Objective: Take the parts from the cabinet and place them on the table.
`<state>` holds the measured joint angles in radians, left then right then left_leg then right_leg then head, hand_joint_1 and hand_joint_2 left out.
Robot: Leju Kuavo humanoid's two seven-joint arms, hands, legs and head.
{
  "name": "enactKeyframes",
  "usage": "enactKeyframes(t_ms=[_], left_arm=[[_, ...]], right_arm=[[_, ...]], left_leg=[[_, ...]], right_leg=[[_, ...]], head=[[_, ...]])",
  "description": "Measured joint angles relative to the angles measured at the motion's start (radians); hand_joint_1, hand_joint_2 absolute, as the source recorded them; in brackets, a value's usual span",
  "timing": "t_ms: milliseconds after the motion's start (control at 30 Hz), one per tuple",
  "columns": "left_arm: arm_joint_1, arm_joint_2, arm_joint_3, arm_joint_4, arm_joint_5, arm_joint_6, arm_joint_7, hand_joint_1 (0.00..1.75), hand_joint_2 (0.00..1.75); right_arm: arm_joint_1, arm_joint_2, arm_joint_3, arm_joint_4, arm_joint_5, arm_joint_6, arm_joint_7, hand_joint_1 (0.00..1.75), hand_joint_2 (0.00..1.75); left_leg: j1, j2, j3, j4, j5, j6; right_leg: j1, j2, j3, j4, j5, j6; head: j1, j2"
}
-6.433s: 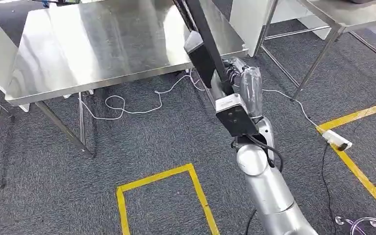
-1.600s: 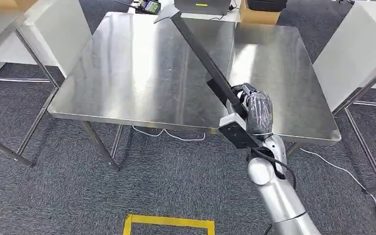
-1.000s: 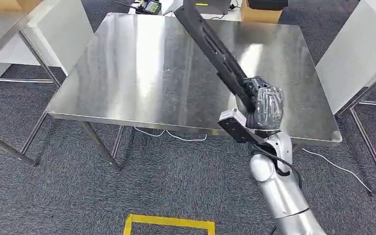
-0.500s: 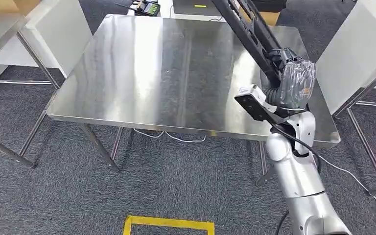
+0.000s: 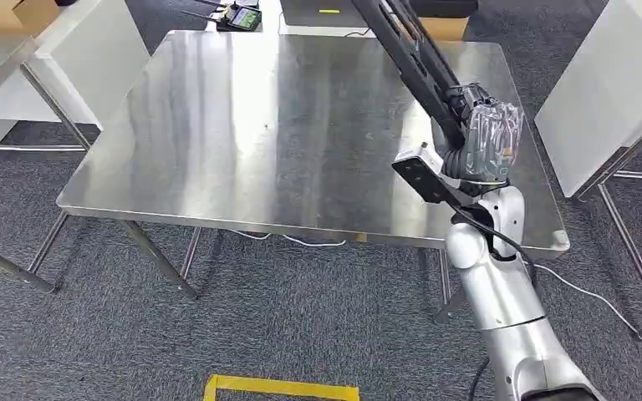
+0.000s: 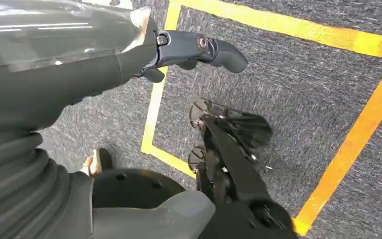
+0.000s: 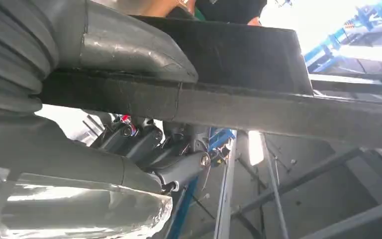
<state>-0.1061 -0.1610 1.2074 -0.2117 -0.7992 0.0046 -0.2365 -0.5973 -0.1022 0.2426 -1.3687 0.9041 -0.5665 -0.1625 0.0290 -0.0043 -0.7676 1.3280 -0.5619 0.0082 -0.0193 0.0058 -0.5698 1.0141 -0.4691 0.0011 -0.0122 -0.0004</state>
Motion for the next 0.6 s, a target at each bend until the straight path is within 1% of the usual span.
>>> enactKeyframes(t_ms=[33, 67, 100, 133, 167, 200, 233, 267, 300, 333, 367, 400, 433, 467, 500, 533, 567, 600], left_arm=[[0.000, 0.000, 0.000, 0.000, 0.000, 0.000, 0.000, 0.00, 1.75], [0.000, 0.001, 0.000, 0.000, 0.000, 0.000, 0.000, 0.00, 1.75], [0.000, 0.001, 0.000, 0.000, 0.000, 0.000, 0.000, 0.00, 1.75], [-0.001, 0.006, 0.000, 0.000, 0.000, 0.000, 0.000, 0.00, 1.75], [-0.002, 0.005, 0.000, 0.000, -0.001, -0.001, 0.000, 0.00, 1.75], [-0.002, 0.005, 0.000, 0.000, -0.001, 0.000, -0.001, 0.00, 1.75], [-0.001, 0.006, 0.000, 0.000, -0.001, 0.000, -0.001, 0.00, 1.75], [-0.001, 0.006, 0.000, 0.000, 0.000, -0.001, -0.002, 0.00, 1.75], [-0.002, 0.006, 0.000, 0.000, -0.001, -0.003, -0.002, 0.00, 1.75], [0.001, 0.005, 0.000, 0.000, -0.001, -0.003, -0.004, 0.00, 1.75], [0.000, 0.006, 0.000, 0.000, -0.001, -0.004, -0.004, 0.00, 1.75], [-0.001, 0.006, 0.000, 0.000, -0.002, -0.004, -0.004, 0.00, 1.75], [-0.001, 0.006, 0.000, 0.000, -0.003, -0.005, -0.005, 0.00, 1.75], [0.000, 0.006, 0.000, 0.000, -0.005, -0.006, -0.005, 0.00, 1.75], [0.001, 0.006, 0.000, 0.000, -0.007, -0.008, -0.005, 0.00, 1.75], [0.002, 0.005, 0.000, 0.000, -0.008, -0.011, -0.005, 0.00, 1.75], [0.002, 0.005, 0.000, 0.001, -0.010, -0.014, -0.005, 0.00, 1.75], [0.002, 0.005, 0.000, 0.002, -0.010, -0.015, -0.005, 0.00, 1.75]], right_arm=[[0.000, 0.000, 0.002, 0.002, 0.000, 0.000, 0.000, 1.75, 1.75], [-0.001, 0.000, 0.003, 0.003, 0.000, 0.000, 0.000, 1.75, 1.75], [-0.001, 0.000, 0.004, 0.003, 0.000, 0.000, 0.000, 1.75, 1.75], [-0.001, 0.001, 0.005, 0.005, 0.000, -0.003, 0.000, 1.75, 1.75], [-0.004, 0.001, 0.006, 0.007, 0.000, -0.005, -0.002, 1.75, 1.75], [-0.004, 0.001, 0.006, 0.009, -0.002, -0.006, -0.002, 1.75, 1.75], [-0.003, 0.001, 0.007, 0.011, -0.003, -0.006, -0.003, 1.75, 1.75], [-0.003, 0.001, 0.008, 0.012, -0.004, -0.006, -0.004, 1.75, 1.75], [-0.003, 0.001, 0.008, 0.011, -0.004, -0.007, -0.005, 1.75, 1.75], [-0.004, -0.002, 0.009, 0.013, -0.004, -0.008, -0.006, 1.75, 1.75], [-0.006, -0.003, 0.010, 0.013, -0.004, -0.008, -0.009, 1.75, 1.75], [-0.004, -0.005, 0.011, 0.013, -0.005, -0.010, -0.010, 1.75, 1.75], [0.001, -0.008, 0.013, 0.014, -0.005, -0.011, -0.010, 1.75, 1.75], [0.008, -0.013, 0.014, 0.014, -0.004, -0.011, -0.010, 1.75, 1.75], [0.014, -0.017, 0.014, 0.014, -0.005, -0.011, -0.010, 1.75, 1.75], [0.017, -0.021, 0.014, 0.014, -0.005, -0.011, -0.010, 1.75, 1.75], [0.017, -0.025, 0.014, 0.013, -0.005, -0.011, -0.010, 1.75, 1.75], [0.017, -0.028, 0.014, 0.012, -0.005, -0.012, -0.008, 1.75, 1.75]], left_leg=[[-0.002, 0.000, 0.018, -0.061, 0.049, 0.008], [-0.007, 0.000, 0.055, -0.154, 0.108, 0.020], [-0.014, 0.002, 0.093, -0.244, 0.158, 0.034], [-0.022, 0.006, 0.114, -0.279, 0.151, 0.049], [-0.027, 0.008, 0.118, -0.295, 0.149, 0.050], [-0.030, 0.007, 0.117, -0.293, 0.145, 0.048], [-0.034, 0.005, 0.117, -0.293, 0.142, 0.050], [-0.035, 0.001, 0.120, -0.301, 0.142, 0.052], [-0.019, 0.001, 0.141, -0.327, 0.149, 0.054], [-0.024, 0.000, 0.155, -0.339, 0.149, 0.054], [-0.024, 0.000, 0.161, -0.340, 0.147, 0.058], [-0.024, -0.001, 0.165, -0.340, 0.143, 0.060], [-0.025, -0.002, 0.169, -0.340, 0.138, 0.062], [-0.025, -0.006, 0.173, -0.340, 0.134, 0.062], [-0.025, -0.010, 0.179, -0.340, 0.129, 0.060], [-0.025, -0.013, 0.187, -0.339, 0.122, 0.058], [-0.025, -0.015, 0.196, -0.338, 0.115, 0.054], [-0.025, -0.017, 0.205, -0.337, 0.107, 0.050]], right_leg=[[0.003, 0.000, 0.007, 0.000, -0.005, -0.001], [0.006, 0.000, 0.016, 0.000, -0.012, 0.000], [0.007, 0.000, 0.023, -0.001, -0.017, 0.000], [0.007, 0.000, 0.026, -0.003, -0.021, 0.004], [0.019, 0.000, 0.023, -0.002, -0.024, 0.009], [0.011, -0.001, 0.022, -0.003, -0.025, 0.013], [0.007, -0.004, 0.024, -0.007, -0.028, 0.019], [0.009, -0.005, 0.028, -0.014, -0.028, 0.022], [0.020, -0.008, 0.025, -0.014, -0.037, 0.029], [0.013, -0.008, 0.024, 0.014, -0.046, 0.028], [0.013, -0.007, -0.015, 0.085, -0.072, 0.022], [0.011, -0.007, -0.061, 0.164, -0.096, 0.019], [0.009, -0.006, -0.110, 0.241, -0.118, 0.019], [0.009, -0.006, -0.148, 0.293, -0.123, 0.024], [0.008, -0.006, -0.164, 0.295, -0.107, 0.033], [0.006, -0.006, -0.152, 0.245, -0.071, 0.047], [0.003, -0.007, -0.120, 0.160, -0.021, 0.061], [-0.001, -0.007, -0.081, 0.063, 0.027, 0.070]], head=[[-0.001, 0.000], [0.000, 0.000], [0.000, 0.000], [0.003, 0.000], [0.003, 0.000], [0.000, 0.000], [0.002, 0.000], [0.000, 0.000], [0.003, 0.000], [0.003, 0.000], [0.003, 0.000], [0.003, 0.000], [0.005, 0.000], [0.004, 0.000], [0.005, 0.000], [0.005, 0.000], [0.005, 0.000], [0.005, 0.000]])
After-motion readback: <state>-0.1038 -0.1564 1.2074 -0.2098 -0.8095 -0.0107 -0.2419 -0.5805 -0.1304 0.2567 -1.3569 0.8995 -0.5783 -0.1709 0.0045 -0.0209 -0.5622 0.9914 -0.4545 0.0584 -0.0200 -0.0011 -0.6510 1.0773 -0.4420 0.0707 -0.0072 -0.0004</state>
